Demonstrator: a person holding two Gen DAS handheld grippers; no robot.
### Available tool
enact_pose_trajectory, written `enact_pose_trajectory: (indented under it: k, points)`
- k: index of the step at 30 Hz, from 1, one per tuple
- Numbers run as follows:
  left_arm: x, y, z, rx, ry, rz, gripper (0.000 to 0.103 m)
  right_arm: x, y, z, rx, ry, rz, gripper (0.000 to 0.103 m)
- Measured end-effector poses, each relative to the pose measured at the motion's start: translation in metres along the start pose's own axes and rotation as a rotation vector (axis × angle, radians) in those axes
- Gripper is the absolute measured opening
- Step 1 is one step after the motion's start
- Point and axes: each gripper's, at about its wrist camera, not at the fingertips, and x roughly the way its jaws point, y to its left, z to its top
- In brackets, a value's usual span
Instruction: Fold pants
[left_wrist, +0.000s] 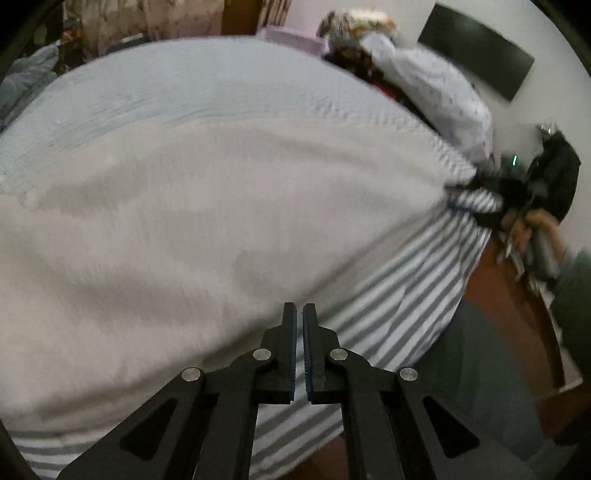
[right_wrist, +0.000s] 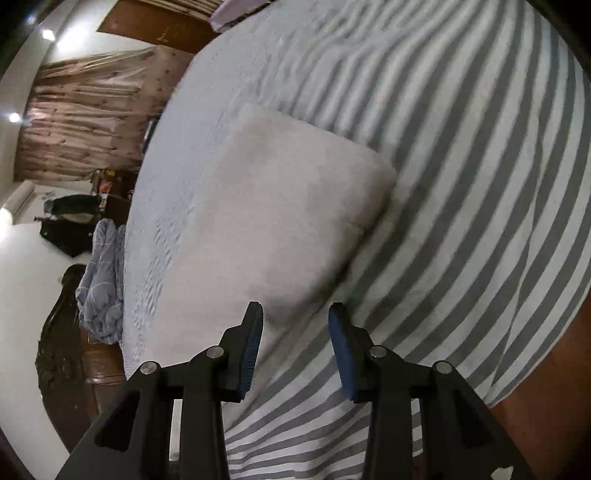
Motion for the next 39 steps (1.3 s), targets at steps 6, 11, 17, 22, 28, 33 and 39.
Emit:
enact_pose_trajectory:
  k: [6, 11, 17, 22, 28, 33, 39]
  points:
    - [0.008, 0.002, 0.020, 0.015, -0.005, 0.039, 0.005, -0.004, -0.019, 0.012, 0.050, -0.056, 0.076, 0.036]
    - [0.022, 0.002, 0.007, -0.143, 0.062, -0.071, 0.011, -0.004, -0.012, 0.018, 0.033, -0.059, 0.068, 0.035]
    - [0.015, 0.027, 0.000, -0.351, 0.061, -0.122, 0.018, -0.010, 0.006, 0.008, 0.003, -0.046, 0.015, 0.036]
    - [-0.007, 0.043, 0.010, -0.342, -0.046, -0.037, 0.019, -0.036, 0.047, -0.007, -0.194, -0.052, -0.115, 0.036]
    - [0.000, 0.076, 0.001, -0.391, -0.044, 0.097, 0.019, -0.015, 0.149, -0.009, -0.436, 0.038, -0.039, 0.044]
    - [0.003, 0.094, -0.018, -0.450, -0.031, 0.105, 0.018, 0.081, 0.272, -0.020, -0.644, 0.322, 0.104, 0.046]
    - [0.003, 0.086, -0.027, -0.418, -0.023, 0.138, 0.018, 0.225, 0.398, -0.053, -0.777, 0.683, 0.146, 0.046]
